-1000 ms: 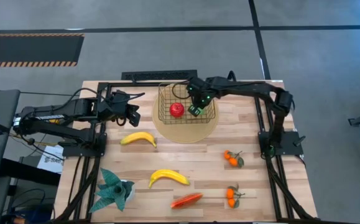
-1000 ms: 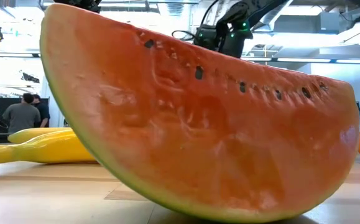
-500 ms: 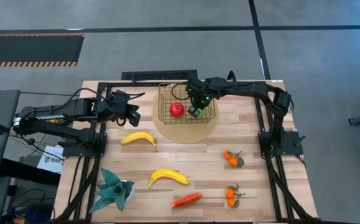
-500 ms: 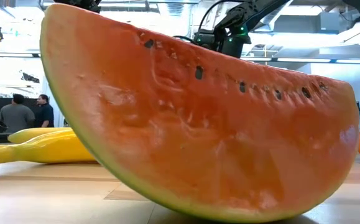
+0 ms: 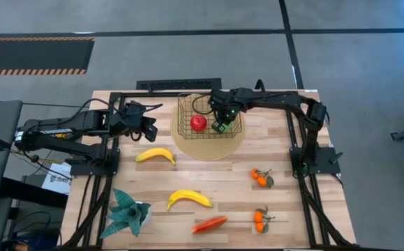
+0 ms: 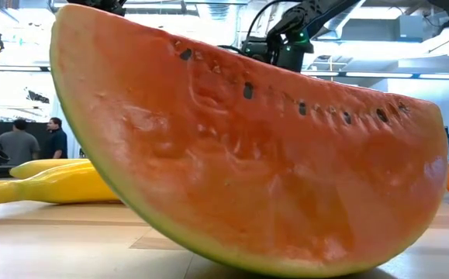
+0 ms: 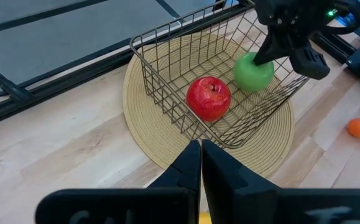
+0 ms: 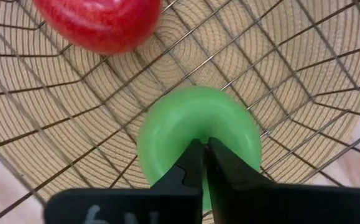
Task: Build produce basket
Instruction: Put the green apple into the basket, then adjust the brown table mat with the basket
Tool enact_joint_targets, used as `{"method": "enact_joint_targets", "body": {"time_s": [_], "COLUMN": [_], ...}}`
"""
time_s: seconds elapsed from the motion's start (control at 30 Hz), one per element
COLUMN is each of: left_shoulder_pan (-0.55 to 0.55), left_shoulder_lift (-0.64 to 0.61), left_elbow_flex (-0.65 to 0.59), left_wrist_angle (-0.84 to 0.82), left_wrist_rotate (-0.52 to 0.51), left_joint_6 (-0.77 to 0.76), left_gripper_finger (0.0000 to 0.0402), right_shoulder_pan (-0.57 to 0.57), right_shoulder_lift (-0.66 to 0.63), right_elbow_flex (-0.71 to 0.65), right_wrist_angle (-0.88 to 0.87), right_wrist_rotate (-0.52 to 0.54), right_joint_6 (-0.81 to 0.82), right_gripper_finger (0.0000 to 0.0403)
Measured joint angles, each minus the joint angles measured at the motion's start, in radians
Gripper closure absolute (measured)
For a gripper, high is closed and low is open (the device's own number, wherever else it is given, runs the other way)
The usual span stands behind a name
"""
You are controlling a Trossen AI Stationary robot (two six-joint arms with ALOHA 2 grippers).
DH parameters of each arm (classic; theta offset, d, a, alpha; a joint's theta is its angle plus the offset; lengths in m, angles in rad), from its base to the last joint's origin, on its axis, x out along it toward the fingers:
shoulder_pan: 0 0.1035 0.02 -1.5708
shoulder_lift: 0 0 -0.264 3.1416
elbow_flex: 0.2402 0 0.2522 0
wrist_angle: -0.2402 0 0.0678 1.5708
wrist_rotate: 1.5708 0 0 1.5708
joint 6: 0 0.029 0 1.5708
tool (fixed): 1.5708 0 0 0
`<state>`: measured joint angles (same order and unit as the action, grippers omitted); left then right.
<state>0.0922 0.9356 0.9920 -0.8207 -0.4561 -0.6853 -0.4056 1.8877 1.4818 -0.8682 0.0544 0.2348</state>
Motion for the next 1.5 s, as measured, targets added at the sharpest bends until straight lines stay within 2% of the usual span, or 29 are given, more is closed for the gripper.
{"method": "enact_joint_targets", "body": {"time_s": [0.2,0.53,0.73,0.87,0.97,1.17,1.5], "left_shoulder_pan": [0.000,0.000,0.000,0.000,0.000,0.000,0.000], "left_shoulder_lift": [0.000,0.000,0.000,0.000,0.000,0.000,0.000], "left_elbow_flex": [0.000,0.000,0.000,0.000,0.000,0.000,0.000], "left_wrist_angle": [0.000,0.000,0.000,0.000,0.000,0.000,-0.001], "left_wrist_rotate": [0.001,0.002,0.002,0.009,0.018,0.025,0.075], "left_joint_6": [0.000,0.000,0.000,0.000,0.000,0.010,0.033], "left_gripper_finger": [0.0401,0.0402,0.0401,0.0401,0.0401,0.0401,0.0401], "right_shoulder_pan": [0.000,0.001,0.013,0.036,0.083,0.225,0.400], "right_shoulder_lift": [0.000,-0.005,-0.088,-0.190,-0.267,-0.312,-0.148], "right_elbow_flex": [0.000,0.000,-0.001,-0.001,0.000,0.000,-0.017], "right_wrist_angle": [-0.015,-0.017,-0.026,-0.030,-0.035,-0.067,-0.053], "right_wrist_rotate": [-0.007,-0.007,-0.006,-0.018,-0.030,-0.032,0.026], "right_joint_6": [0.001,0.003,0.003,0.058,0.087,0.132,0.267], "right_gripper_finger": [0.0351,0.0344,0.0345,0.0364,0.0392,0.0398,0.0401]}}
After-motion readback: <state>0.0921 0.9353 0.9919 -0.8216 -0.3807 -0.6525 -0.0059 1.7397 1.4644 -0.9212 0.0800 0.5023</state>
